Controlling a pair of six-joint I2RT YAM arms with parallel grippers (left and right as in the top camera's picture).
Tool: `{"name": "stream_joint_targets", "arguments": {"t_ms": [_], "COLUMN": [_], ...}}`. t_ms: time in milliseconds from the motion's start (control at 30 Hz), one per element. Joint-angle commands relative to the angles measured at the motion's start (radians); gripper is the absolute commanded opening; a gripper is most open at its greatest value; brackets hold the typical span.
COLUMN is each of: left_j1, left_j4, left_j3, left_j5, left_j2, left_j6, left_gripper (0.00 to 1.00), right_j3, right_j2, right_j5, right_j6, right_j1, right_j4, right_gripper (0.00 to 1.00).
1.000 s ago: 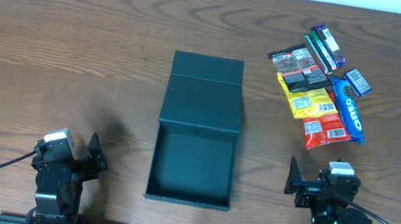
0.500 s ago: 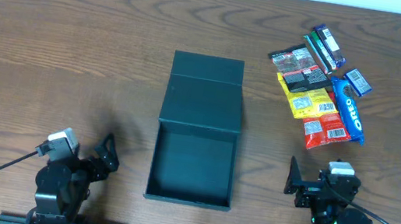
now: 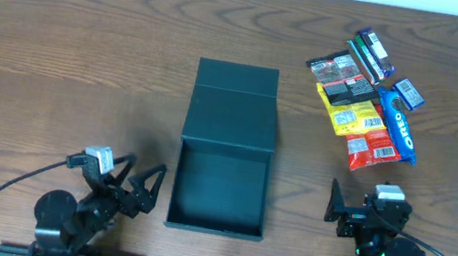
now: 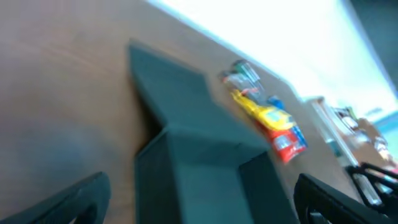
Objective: Pack container
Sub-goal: 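Reach the left gripper to the green box's near left edge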
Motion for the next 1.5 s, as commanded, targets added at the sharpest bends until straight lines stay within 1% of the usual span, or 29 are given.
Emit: {"name": "stream_joint_targets", "arguments": {"t_ms": [0, 67, 167, 300, 367, 400, 467, 533, 633, 733, 800, 867, 1033, 1267, 1300, 1333, 1367, 1433, 1467], "left_j1": [0.001, 0.001, 0.001, 0.001, -0.003, -0.014, -0.065, -0.155, -0.3, -0.43, -0.492, -0.518, -0.521, -0.521, -0.521, -0.521, -0.521, -0.521, -0.521], "left_j4": [0.071, 0.085, 0.08, 0.065, 0.027, -0.006, -0.097, -0.192, -0.297, -0.352, -0.369, -0.37, -0.369, -0.42, -0.429, -0.434, -0.435, -0.433, -0.43], "left_j3": [0.003, 0.026, 0.087, 0.225, 0.294, 0.338, 0.436, 0.542, 0.665, 0.748, 0.779, 0.787, 0.787, 0.785, 0.781, 0.775, 0.763, 0.749, 0.747], "left_j5": [0.052, 0.041, 0.019, -0.003, -0.008, -0.029, -0.125, -0.287, -0.506, -0.641, -0.723, -0.732, -0.615, -0.593, -0.594, -0.594, -0.592, -0.592, -0.592], "left_j2": [0.032, 0.082, 0.212, 0.477, 0.591, 0.655, 0.782, 0.907, 1.053, 1.172, 1.234, 1.278, 1.351, 1.367, 1.367, 1.367, 1.368, 1.375, 1.384], "left_j6": [0.023, 0.039, 0.133, 0.236, 0.274, 0.311, 0.398, 0.454, 0.473, 0.473, 0.471, 0.468, 0.468, 0.431, 0.42, 0.409, 0.386, 0.359, 0.359], "left_gripper": [0.96, 0.96, 0.96, 0.96, 0.96, 0.96, 0.96, 0.96, 0.96, 0.96, 0.95, 0.95, 0.95, 0.95, 0.96, 1.0, 0.89, 0.78, 0.7], "right_j3": [-0.01, -0.01, -0.01, -0.01, -0.01, -0.01, -0.01, -0.01, -0.01, -0.01, -0.01, -0.01, -0.01, -0.01, -0.01, -0.01, -0.01, -0.01, -0.01], "right_j2": [-0.009, -0.009, -0.009, -0.009, -0.009, -0.009, -0.009, -0.009, -0.009, -0.009, -0.009, -0.009, -0.009, -0.009, -0.009, -0.009, -0.009, -0.009, -0.009], "right_j5": [0.01, 0.01, 0.01, 0.01, 0.01, 0.01, 0.01, 0.01, 0.01, 0.01, 0.01, 0.01, 0.01, 0.01, 0.01, 0.01, 0.01, 0.01, 0.01], "right_j6": [-0.011, -0.011, -0.011, -0.011, -0.011, -0.011, -0.011, -0.011, -0.011, -0.011, -0.011, -0.011, -0.011, -0.011, -0.011, -0.011, -0.011, -0.011, -0.011], "right_j1": [0.002, 0.002, 0.002, 0.002, 0.002, 0.002, 0.002, 0.002, 0.002, 0.002, 0.002, 0.002, 0.002, 0.002, 0.002, 0.002, 0.002, 0.002, 0.002], "right_j4": [0.0, 0.0, 0.0, 0.0, 0.0, 0.0, 0.0, 0.0, 0.0, 0.0, 0.0, 0.0, 0.0, 0.0, 0.0, 0.0, 0.0, 0.0, 0.0], "right_gripper": [0.99, 0.99, 0.99, 0.99, 0.99, 0.99, 0.99, 0.99, 0.99, 0.99, 0.99, 0.99, 0.99, 0.99, 0.99, 0.99, 0.99, 0.99, 0.99]}}
